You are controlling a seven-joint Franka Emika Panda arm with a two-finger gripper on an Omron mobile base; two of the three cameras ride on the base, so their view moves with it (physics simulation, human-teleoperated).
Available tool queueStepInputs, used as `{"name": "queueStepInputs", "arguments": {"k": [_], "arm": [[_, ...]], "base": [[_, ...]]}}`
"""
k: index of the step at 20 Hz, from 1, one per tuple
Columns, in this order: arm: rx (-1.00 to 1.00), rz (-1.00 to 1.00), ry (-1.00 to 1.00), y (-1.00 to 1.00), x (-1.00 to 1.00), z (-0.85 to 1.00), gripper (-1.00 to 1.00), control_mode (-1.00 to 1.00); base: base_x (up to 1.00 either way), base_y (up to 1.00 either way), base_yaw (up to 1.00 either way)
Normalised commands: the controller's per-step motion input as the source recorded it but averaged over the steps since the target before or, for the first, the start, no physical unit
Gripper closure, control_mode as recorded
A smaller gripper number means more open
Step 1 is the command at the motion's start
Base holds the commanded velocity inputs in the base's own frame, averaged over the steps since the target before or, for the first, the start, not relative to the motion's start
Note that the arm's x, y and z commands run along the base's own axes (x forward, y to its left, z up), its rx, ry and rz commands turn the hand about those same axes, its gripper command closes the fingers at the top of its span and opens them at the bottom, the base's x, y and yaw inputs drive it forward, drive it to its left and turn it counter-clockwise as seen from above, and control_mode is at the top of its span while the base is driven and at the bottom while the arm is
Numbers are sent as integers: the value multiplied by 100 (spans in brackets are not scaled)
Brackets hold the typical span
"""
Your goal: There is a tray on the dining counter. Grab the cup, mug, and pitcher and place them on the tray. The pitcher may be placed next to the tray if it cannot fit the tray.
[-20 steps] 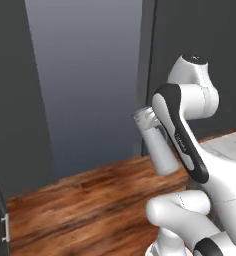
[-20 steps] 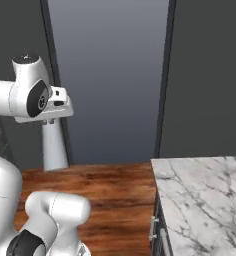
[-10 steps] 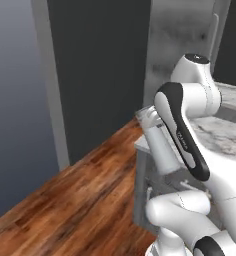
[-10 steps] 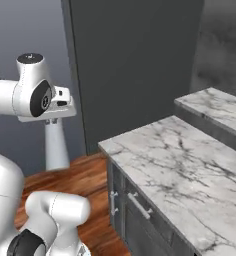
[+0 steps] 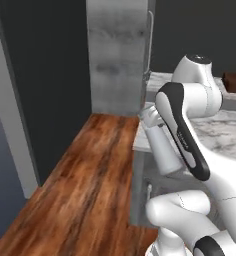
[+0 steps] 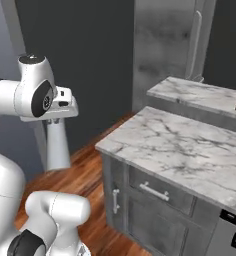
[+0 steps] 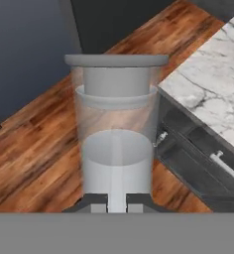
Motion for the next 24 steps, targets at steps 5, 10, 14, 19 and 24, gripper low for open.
{"name": "queueStepInputs", "arguments": {"k": [5, 10, 14, 19, 24], "arm": [[0, 0, 0, 0, 0, 0, 100, 100], [0, 0, 0, 0, 0, 0, 100, 100], [0, 0, 0, 0, 0, 0, 100, 100], [0, 0, 0, 0, 0, 0, 100, 100], [0, 0, 0, 0, 0, 0, 100, 100]], "base": [[17, 100, -53], [17, 100, -51], [17, 100, -50], [16, 100, -51], [24, 99, -49]]}}
